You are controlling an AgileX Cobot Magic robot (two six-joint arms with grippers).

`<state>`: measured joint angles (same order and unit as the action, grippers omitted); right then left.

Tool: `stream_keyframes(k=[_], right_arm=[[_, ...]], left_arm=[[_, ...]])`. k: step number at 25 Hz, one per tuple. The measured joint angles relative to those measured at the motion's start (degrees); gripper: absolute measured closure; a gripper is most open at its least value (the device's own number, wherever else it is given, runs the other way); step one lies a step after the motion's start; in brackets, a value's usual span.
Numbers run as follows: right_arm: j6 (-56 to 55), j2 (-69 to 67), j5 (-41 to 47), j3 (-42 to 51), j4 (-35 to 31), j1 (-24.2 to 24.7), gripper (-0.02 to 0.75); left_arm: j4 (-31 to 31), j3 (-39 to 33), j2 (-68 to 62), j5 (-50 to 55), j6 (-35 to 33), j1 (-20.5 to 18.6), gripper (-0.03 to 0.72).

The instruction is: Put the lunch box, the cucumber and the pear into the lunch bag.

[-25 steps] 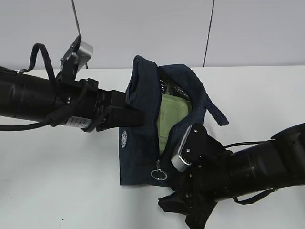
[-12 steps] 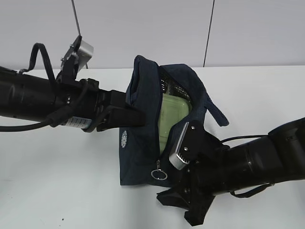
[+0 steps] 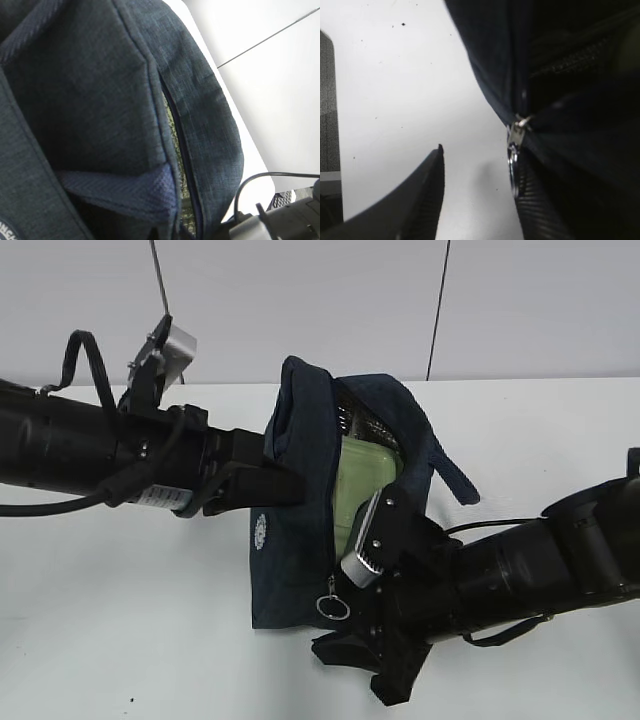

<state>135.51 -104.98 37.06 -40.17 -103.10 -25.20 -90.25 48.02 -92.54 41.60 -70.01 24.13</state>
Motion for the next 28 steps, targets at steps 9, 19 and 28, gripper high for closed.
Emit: stream_keyframes(k=[9, 19, 28], right_arm=[[0.0, -0.6, 0.4, -1.0, 0.0, 0.0, 0.540], [0.0, -0.6, 0.5, -1.0, 0.0, 0.0, 0.718], [-3.9, 0.6, 0.5, -1.0, 0.0, 0.0, 0.732]], left_arm=[[0.0, 0.0, 0.0, 0.0, 0.0, 0.0, 0.704], [0.1, 0.0, 0.0, 0.0, -0.1, 0.0, 0.704], [0.2, 0.0, 0.0, 0.0, -0.1, 0.0, 0.704]])
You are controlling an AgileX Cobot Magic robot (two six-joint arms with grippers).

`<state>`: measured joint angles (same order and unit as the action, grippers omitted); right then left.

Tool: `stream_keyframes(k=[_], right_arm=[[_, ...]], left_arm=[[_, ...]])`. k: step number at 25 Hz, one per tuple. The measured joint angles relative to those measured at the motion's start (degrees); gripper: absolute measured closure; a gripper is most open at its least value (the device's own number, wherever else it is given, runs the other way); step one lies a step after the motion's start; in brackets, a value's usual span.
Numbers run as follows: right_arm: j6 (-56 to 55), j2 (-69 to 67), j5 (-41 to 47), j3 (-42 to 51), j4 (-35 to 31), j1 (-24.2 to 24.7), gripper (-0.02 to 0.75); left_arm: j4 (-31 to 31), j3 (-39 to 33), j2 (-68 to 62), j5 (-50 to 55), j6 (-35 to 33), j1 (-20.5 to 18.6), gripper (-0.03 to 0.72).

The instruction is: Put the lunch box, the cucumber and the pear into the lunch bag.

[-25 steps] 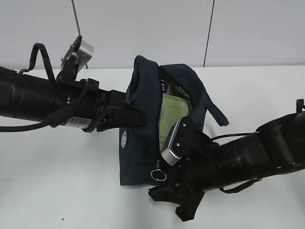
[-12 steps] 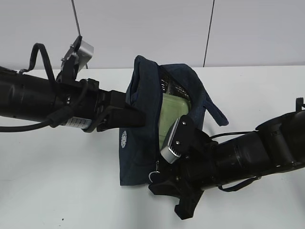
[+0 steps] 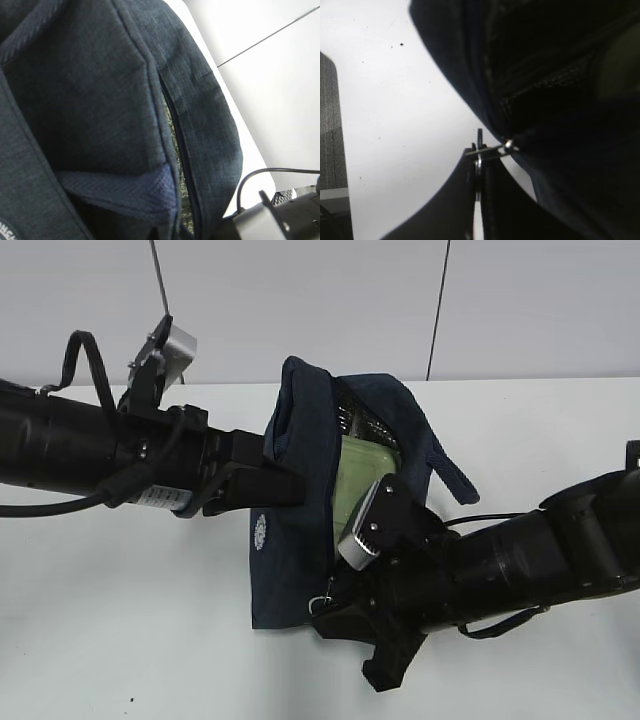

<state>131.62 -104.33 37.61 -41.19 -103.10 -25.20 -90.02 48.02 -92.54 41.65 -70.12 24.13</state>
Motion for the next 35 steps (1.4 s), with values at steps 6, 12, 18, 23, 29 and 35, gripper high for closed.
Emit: stream_keyframes(k=[6, 12, 18, 23, 29, 35], right_arm=[[-8.5, 5.7, -0.9, 0.0, 5.9, 0.0, 0.732], [-14.5, 11.1, -1.8, 0.0, 11.9, 0.0, 0.732], [-15.4, 15.8, -3.5, 0.0, 12.5, 0.0, 0.732], [-15.5, 18.4, -3.8, 0.0, 12.6, 0.0, 0.732], [-15.5, 20.3, -5.3, 0.1, 11.8, 0.0, 0.732], [-15.5, 22.5, -6.1, 0.3, 10.5, 0.0, 0.732]], left_arm=[[1.0, 0.0, 0.0, -0.2, 0.0, 0.0, 0.702], [1.4, 0.0, 0.0, -0.5, 0.0, 0.0, 0.596], [1.9, 0.0, 0.0, -1.0, 0.0, 0.0, 0.364], [3.0, 0.0, 0.0, -0.9, 0.0, 0.0, 0.313], [5.2, 0.0, 0.0, -0.3, 0.0, 0.0, 0.221], [6.9, 0.1, 0.1, -0.5, 0.0, -0.1, 0.164]])
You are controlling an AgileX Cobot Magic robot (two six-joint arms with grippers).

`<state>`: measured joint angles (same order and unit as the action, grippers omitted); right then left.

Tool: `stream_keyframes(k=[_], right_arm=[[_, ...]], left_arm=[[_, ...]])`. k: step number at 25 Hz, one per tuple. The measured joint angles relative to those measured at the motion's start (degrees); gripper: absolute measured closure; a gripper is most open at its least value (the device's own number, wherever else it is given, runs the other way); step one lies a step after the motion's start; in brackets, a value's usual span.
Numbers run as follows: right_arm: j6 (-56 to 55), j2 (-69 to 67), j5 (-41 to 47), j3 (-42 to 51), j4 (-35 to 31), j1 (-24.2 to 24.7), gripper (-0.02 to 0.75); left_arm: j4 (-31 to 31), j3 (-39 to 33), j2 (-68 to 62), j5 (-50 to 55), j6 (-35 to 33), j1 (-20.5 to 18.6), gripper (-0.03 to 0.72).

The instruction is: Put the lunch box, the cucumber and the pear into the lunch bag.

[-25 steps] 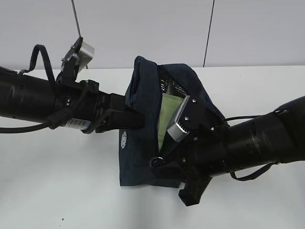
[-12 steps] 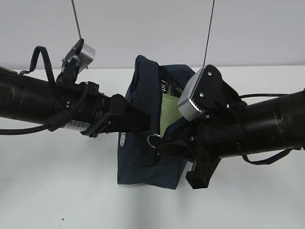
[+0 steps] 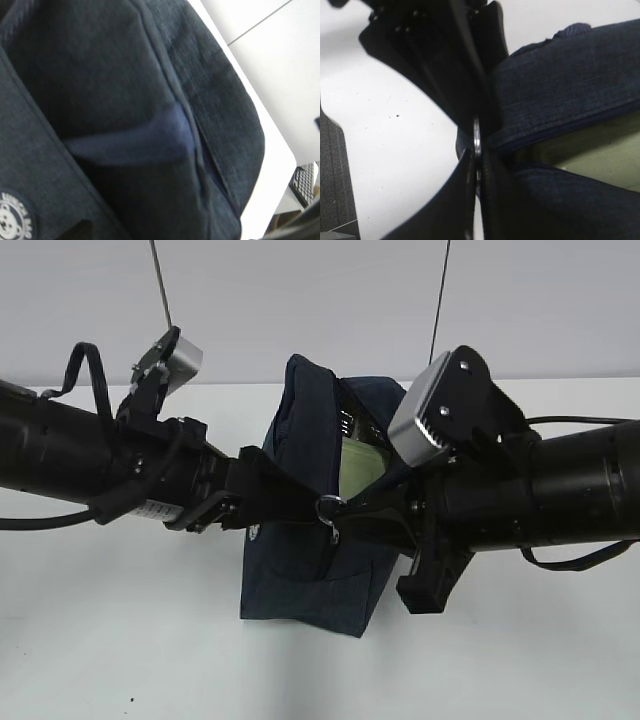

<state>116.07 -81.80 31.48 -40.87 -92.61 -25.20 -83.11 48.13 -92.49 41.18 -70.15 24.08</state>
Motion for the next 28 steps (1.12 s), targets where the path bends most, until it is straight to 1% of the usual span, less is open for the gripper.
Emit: stream_keyframes(k=[6, 14, 24, 26, 28], right_arm=[[0.1, 0.6, -0.7, 0.0, -1.4, 0.0, 0.732], [2.9, 0.6, -0.9, 0.0, -6.1, 0.0, 0.732], [3.8, 4.3, -0.9, 0.0, -7.0, 0.0, 0.732], [3.9, 4.4, -0.9, 0.0, -7.0, 0.0, 0.732], [3.9, 4.4, -0.9, 0.0, -7.1, 0.0, 0.732]], left_arm=[[3.0, 0.0, 0.0, 1.4, 0.0, 0.0, 0.157], [5.7, 0.0, 0.0, 4.5, 0.0, 0.1, 0.157], [5.1, 0.0, -1.0, 1.6, 0.0, 0.1, 0.162], [4.3, 0.0, -1.3, 0.3, 0.0, 0.7, 0.176], [3.8, 0.0, -1.4, -1.8, 0.0, 1.9, 0.214]])
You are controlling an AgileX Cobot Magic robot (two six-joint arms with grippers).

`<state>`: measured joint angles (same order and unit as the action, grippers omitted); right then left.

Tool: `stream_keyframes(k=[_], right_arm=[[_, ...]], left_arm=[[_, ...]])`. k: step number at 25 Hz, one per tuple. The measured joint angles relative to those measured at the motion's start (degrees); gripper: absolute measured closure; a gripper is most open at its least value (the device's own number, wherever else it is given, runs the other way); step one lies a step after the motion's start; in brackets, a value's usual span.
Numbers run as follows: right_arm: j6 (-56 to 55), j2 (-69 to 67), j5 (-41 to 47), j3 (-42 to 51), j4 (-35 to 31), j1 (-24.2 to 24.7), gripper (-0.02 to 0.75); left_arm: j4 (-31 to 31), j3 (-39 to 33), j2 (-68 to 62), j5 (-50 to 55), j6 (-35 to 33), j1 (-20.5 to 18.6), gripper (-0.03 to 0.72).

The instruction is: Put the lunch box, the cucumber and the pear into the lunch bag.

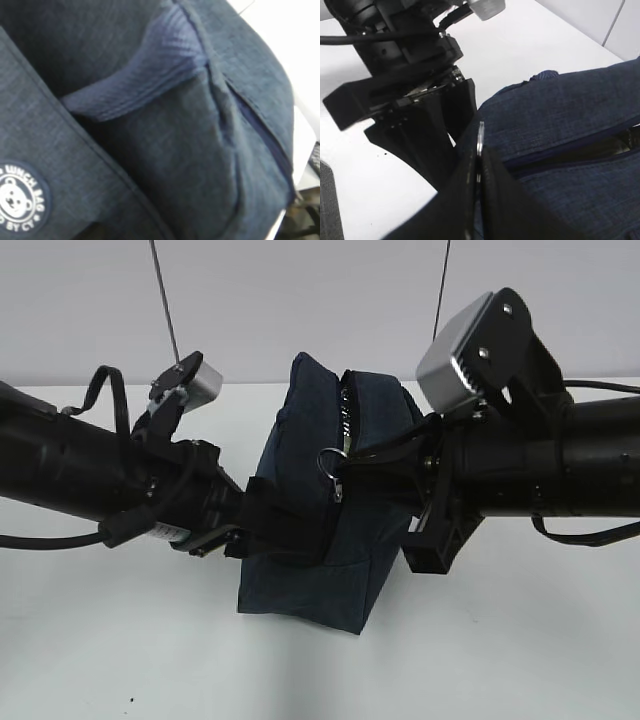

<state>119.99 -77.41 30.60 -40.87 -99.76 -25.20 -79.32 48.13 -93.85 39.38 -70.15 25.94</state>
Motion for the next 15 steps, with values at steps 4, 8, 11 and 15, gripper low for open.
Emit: stream_keyframes(k=[4, 8, 11, 15], right_arm=[[0.0, 0.0, 0.0, 0.0, -0.1, 0.0, 0.732], [0.1, 0.0, -0.4, 0.0, -0.5, 0.0, 0.732], [0.9, 0.0, -1.3, 0.0, -1.1, 0.0, 0.732], [1.5, 0.0, -2.7, -0.6, -1.3, 0.0, 0.732]], left_arm=[[-0.6, 0.0, 0.0, -4.9, 0.0, 2.9, 0.366], [-0.7, 0.0, 0.0, -7.1, -0.2, 4.4, 0.603], [-0.2, 0.0, 0.0, -7.9, -0.2, 4.4, 0.678], [0.5, 0.0, 0.0, -8.2, -0.2, 4.4, 0.688]])
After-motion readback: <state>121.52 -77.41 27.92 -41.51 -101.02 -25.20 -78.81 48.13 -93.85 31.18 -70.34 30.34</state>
